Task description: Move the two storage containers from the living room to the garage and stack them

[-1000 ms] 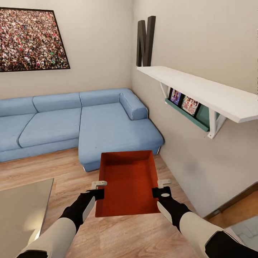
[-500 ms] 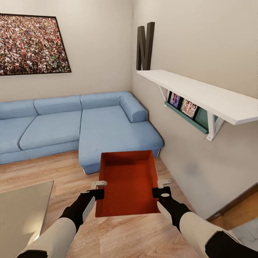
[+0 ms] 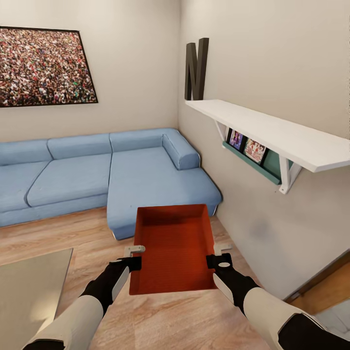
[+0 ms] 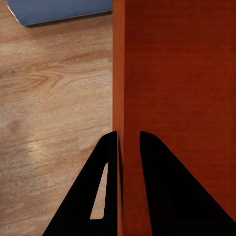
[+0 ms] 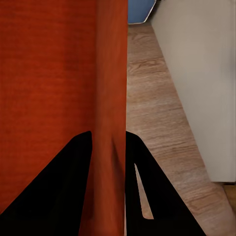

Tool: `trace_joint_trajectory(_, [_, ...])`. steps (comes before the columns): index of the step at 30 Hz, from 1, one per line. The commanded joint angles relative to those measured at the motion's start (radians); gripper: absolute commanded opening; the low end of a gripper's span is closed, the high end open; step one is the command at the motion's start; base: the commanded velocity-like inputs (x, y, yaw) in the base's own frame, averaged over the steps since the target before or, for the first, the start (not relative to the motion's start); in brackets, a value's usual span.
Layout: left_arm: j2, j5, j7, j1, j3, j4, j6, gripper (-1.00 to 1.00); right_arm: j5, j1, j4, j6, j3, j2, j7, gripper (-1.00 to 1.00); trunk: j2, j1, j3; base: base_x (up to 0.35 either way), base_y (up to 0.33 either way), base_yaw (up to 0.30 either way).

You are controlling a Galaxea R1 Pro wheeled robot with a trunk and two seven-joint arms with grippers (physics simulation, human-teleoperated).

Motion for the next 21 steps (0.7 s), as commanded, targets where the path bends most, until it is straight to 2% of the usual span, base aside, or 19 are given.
trace_joint_trajectory(1, [-0.001, -0.006, 0.012, 0.0, -0.007, 0.0, 0.007, -1.0, 0.0, -0.001, -0.012, 0.007, 0.006, 0.003, -0.007, -1.0, -0.002, 0.001, 0.0, 0.0, 0.0, 0.0])
trace_joint_trajectory(21, [-0.001, -0.006, 0.012, 0.0, -0.007, 0.004, 0.007, -1.0, 0.001, -0.001, -0.013, 0.007, 0.006, 0.003, -0.007, -1.0, -0.002, 0.001, 0.032, 0.0, 0.0, 0.0])
